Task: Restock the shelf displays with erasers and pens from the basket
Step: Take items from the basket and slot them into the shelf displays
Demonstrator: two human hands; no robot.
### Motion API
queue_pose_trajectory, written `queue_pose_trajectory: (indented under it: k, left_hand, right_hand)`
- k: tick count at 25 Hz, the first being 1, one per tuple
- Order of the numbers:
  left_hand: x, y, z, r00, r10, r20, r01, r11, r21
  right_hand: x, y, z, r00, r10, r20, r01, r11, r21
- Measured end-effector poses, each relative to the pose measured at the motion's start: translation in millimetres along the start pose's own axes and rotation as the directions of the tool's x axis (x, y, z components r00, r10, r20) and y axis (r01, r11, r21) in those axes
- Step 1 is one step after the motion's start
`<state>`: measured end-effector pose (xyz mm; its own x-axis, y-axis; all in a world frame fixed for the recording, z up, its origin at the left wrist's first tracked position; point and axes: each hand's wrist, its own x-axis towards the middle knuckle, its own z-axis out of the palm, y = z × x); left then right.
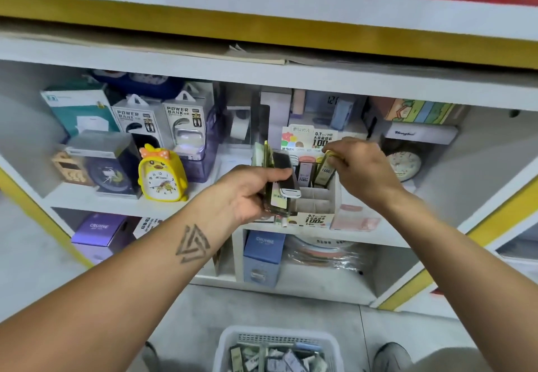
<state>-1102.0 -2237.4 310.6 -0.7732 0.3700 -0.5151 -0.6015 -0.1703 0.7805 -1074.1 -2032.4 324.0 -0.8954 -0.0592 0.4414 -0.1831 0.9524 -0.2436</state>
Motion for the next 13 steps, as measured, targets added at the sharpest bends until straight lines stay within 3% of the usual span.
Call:
queue_pose_trajectory:
  k: [6,10,11,12,13]
  left_hand:
    - [8,2,3,1.0,-0.012,0.002,0.013,1.0,-0.028]
    - [8,0,7,1.0,-0.006,0.017,0.007,0.998,-0.056]
    - [8,0,8,1.0,-0.001,0.014,0.002,0.998,-0.06]
    - [8,0,8,1.0,0.006,0.009,-0.005,0.998,-0.062]
    - [7,-1,9,1.0,0.014,0.007,-0.013,0.998,-0.064]
  right_hand:
    - [4,7,10,0.999,-0.052,0.007,0.052,0.996,-0.077]
    - [5,7,14,0.995,-0.059,0.084,0.076,0.974,-0.211]
    - [6,3,13,0.998,-0.022,0.064,0.03,0.993,-0.118]
    - [7,-2,9,0.996,0.073,0.053,-0.077,0.993,0.086]
    - [7,-9,5,0.973,0.194,0.125,-0.227,0.904,0.362]
